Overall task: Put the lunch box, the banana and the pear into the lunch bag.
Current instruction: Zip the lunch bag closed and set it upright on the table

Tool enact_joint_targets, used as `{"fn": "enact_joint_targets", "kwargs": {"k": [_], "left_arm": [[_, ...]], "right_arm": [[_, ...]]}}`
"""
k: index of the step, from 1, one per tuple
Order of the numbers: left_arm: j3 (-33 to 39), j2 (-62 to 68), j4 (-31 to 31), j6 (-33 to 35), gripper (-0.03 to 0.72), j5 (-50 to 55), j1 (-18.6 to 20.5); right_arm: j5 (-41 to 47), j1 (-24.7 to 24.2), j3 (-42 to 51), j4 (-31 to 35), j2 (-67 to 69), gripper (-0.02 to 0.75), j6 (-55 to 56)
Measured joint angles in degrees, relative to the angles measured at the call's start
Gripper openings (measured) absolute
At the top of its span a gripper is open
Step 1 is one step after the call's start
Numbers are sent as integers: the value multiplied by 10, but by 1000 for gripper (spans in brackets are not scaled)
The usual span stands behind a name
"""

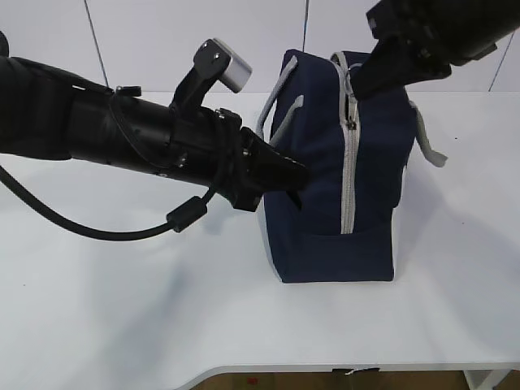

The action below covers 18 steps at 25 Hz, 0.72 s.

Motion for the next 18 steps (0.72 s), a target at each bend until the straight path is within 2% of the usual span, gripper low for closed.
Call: {"fn": "enact_joint_targets", "kwargs": {"k": [9,18], "left_arm": [[-4,0,-5,-12,-2,2,0],[-4,0,-6,-15,-2,1,0]], "right_arm": [[21,0,-113,-56,95,6,55],[100,0,-202,-65,155,6,81]]}}
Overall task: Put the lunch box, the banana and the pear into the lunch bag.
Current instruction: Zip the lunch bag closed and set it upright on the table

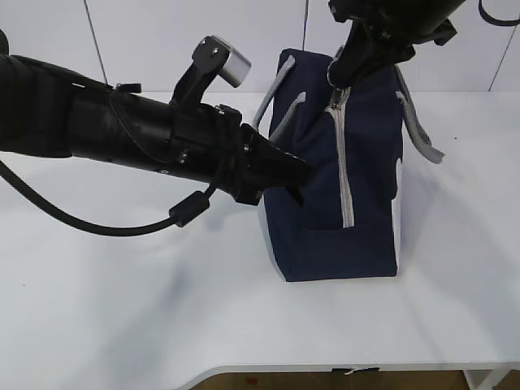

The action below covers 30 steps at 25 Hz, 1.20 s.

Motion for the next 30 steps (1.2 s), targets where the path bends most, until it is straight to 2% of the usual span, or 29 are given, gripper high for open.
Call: {"fn": "enact_joint_targets", "kwargs": {"k": [6,15,23,30], "left_arm": [[1,0,1,0,-2,1,0],[2,0,-34,0,-3,-2,0],[5,2,-41,0,-4,-2,0],[5,2,-41,0,-4,-2,0]], "right_arm": [[47,0,-14,-22,-13,6,0],[58,0,-15,-19,-44,6,0],[45,0,102,-32,-111,6,-38],[2,0,131,-16,-135,6,-55]]}}
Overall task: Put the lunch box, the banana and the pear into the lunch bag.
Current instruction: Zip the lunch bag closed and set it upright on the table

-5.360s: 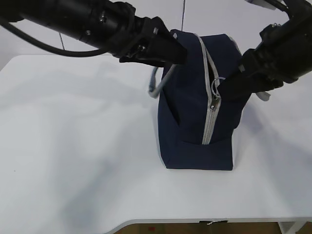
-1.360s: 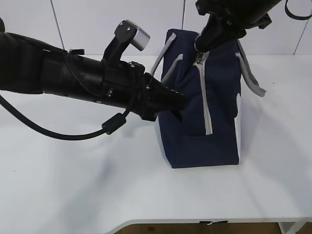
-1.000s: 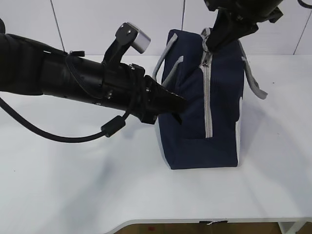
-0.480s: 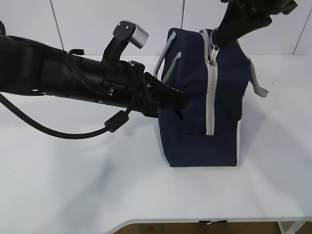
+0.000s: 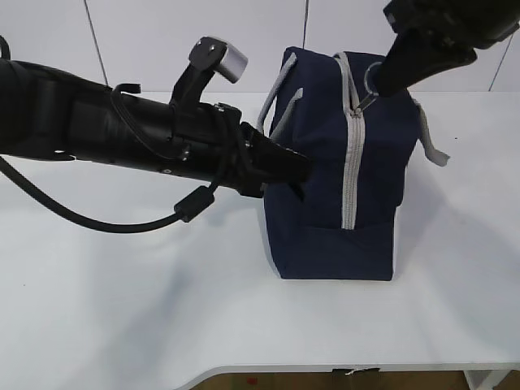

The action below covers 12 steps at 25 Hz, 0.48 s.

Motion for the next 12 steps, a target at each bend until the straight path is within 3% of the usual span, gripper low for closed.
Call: {"fn": "enact_joint_targets", "kwargs": {"k": [12], "left_arm": [[0,0,0,0,-4,0,0]], "right_arm": [[-78,0,1,9,26,6,15]]}}
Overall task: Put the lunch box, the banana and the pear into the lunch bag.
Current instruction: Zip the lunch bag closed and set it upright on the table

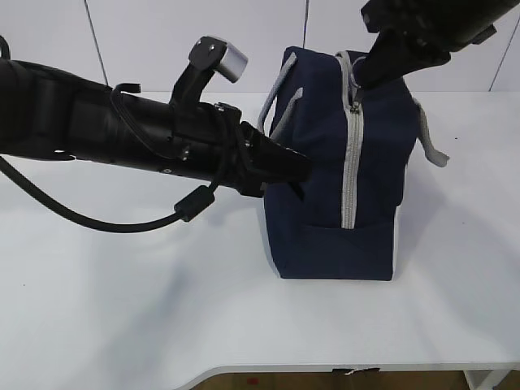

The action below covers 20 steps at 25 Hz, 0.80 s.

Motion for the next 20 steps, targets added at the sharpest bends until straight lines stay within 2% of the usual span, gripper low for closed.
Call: {"fn": "enact_joint_targets", "kwargs": {"k": [16,20], "left_arm": [[0,0,3,0,-4,0,0],[-1,0,26,0,-4,0,0]], "right_arm": [[-30,0,0,-19,26,6,42],[-30,0,0,-25,26,6,44]]}}
